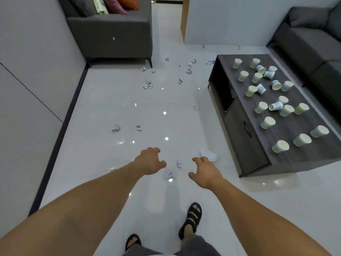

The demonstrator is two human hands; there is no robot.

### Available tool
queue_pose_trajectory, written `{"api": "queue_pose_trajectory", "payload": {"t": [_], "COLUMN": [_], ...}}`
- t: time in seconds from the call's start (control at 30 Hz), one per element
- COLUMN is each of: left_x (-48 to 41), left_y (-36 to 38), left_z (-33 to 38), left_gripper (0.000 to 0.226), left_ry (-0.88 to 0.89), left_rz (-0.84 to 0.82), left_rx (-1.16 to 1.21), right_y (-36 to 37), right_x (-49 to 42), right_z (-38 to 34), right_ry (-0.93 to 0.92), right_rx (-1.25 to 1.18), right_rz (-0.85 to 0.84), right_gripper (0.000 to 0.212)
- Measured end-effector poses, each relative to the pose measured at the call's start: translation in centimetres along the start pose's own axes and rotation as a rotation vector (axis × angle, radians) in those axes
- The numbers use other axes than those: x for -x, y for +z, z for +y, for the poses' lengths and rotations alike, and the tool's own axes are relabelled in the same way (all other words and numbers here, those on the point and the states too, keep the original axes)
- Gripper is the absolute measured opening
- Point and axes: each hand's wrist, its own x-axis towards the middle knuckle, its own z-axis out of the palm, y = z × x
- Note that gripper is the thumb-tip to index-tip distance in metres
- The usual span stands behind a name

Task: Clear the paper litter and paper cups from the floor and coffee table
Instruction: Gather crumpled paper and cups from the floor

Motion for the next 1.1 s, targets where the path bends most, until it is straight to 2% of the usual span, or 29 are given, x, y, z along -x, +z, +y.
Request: {"api": "queue_pose_trajectory", "payload": {"t": [0.23, 0.47, 0.6, 0.77, 0.97, 1.1], "left_x": [-7.5, -17.0, -24.4, -33.4, -43.8, -49.6], "left_y": [-0.6, 2.4, 7.4, 18.0, 32.5, 39.4], "left_z": [2.1, -1.2, -4.2, -7.9, -11.1, -13.1], "left_gripper": [0.067, 0.065, 0.064, 0.066, 0.062, 0.062], "left_ry": [-0.134, -0.227, -0.278, -0.363, -0.433, -0.435], "left_rz": [0.021, -0.032, -0.041, -0.078, -0.113, -0.088], "left_rx": [0.172, 0.329, 0.414, 0.53, 0.56, 0.56], "right_y": [-4.4, -1.2, 3.8, 13.6, 25.7, 32.1], "right_x": [-10.7, -20.5, -28.6, -40.2, -53.3, -59.6], "right_z": [2.0, 2.1, 3.8, 7.3, 12.7, 16.1], "right_ry": [-0.108, -0.167, -0.153, -0.184, -0.287, -0.374], "right_rx": [0.094, 0.162, 0.198, 0.267, 0.329, 0.413], "right_rz": [-0.115, -0.226, -0.256, -0.364, -0.388, -0.405], "right_gripper": [0.065, 0.065, 0.064, 0.064, 0.063, 0.064]}}
